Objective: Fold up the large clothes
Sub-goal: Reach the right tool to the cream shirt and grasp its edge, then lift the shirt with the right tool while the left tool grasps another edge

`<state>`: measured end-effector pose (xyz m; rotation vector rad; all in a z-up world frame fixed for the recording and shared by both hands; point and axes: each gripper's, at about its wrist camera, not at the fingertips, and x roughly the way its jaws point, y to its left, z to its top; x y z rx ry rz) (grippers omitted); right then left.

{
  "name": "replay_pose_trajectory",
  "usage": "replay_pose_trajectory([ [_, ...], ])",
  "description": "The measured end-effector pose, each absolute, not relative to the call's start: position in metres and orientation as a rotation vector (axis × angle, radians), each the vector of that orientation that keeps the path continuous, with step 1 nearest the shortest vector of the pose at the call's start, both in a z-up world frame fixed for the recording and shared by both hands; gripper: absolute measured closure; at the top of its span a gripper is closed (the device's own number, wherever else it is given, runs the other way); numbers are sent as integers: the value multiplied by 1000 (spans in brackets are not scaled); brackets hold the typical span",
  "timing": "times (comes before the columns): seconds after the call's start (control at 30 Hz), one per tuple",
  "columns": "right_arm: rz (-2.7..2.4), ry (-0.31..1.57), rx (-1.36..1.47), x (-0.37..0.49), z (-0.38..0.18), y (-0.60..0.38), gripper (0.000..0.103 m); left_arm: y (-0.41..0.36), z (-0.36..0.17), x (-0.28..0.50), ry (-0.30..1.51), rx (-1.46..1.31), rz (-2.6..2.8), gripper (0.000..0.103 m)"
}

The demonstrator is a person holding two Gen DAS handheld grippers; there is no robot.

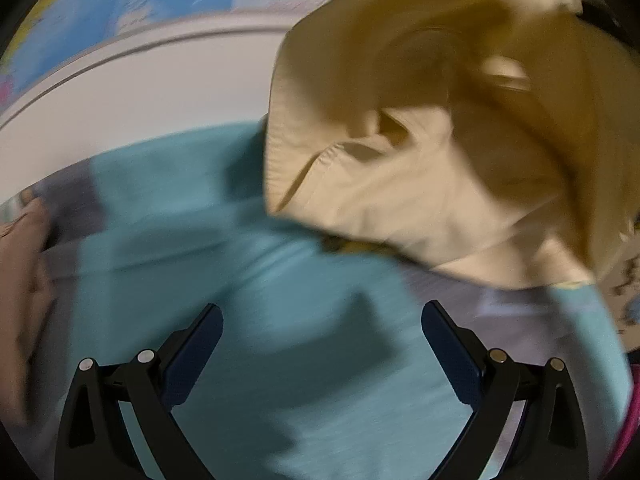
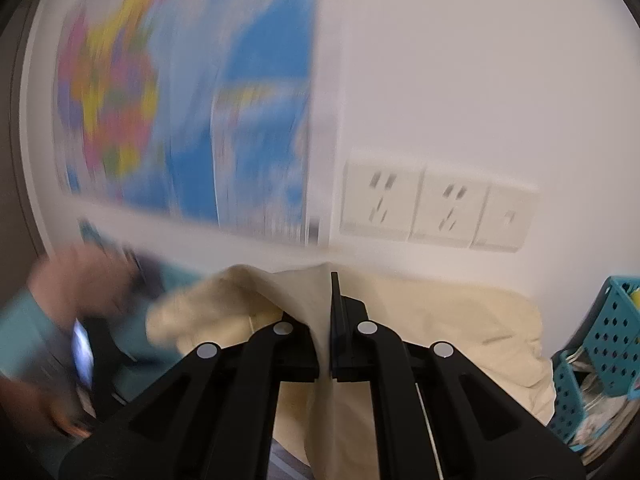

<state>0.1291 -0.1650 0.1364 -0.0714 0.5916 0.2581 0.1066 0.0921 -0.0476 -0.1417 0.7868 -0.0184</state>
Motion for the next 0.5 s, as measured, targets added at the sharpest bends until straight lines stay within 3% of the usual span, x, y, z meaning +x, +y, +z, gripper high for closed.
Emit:
replay_pose_trajectory([
  [0.17, 258, 498, -14, 125, 198, -194, 100, 76, -33, 109, 649, -116, -157, 7],
  [0.43, 269, 478, 48, 112, 217, -220, 100, 15, -31, 127, 544, 11, -278, 8],
  [0.47, 261, 477, 50, 110, 216, -220, 100, 13, -31, 133, 541, 12, -276, 23],
  [0.5, 260, 476, 54, 108, 218, -224, 100, 11, -31, 139, 542, 15, -269, 52],
])
